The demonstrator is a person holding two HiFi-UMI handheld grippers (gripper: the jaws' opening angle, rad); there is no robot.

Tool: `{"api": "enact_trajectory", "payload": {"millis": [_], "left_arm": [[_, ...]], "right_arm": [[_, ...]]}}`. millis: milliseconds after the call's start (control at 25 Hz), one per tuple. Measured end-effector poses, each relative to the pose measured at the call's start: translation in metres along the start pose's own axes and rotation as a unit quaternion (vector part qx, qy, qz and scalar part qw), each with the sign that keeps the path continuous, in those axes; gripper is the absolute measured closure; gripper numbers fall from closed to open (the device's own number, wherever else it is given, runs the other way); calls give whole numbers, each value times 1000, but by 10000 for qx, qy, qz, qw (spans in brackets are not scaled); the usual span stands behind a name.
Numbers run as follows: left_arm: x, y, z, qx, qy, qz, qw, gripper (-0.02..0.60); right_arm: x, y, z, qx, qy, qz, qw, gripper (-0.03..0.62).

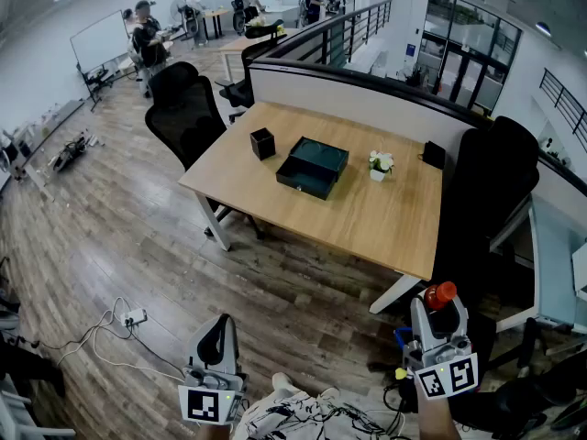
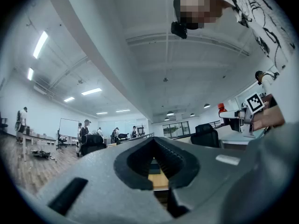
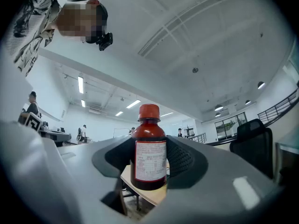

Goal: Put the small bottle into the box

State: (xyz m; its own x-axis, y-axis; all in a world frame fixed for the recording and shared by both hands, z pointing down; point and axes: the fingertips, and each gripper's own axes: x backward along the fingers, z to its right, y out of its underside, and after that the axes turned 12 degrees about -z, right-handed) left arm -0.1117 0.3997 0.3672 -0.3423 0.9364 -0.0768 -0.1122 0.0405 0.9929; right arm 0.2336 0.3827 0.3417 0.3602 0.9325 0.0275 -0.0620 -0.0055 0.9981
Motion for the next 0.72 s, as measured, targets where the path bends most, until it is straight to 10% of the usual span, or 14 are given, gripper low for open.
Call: {"api": "enact_trajectory", "payload": {"millis": [720], "left_arm": [[-17,5,-19,121,42,-8,9999,583]], "right_arm": [[-19,-6,-19,-18,-185,141,9997,365]]}}
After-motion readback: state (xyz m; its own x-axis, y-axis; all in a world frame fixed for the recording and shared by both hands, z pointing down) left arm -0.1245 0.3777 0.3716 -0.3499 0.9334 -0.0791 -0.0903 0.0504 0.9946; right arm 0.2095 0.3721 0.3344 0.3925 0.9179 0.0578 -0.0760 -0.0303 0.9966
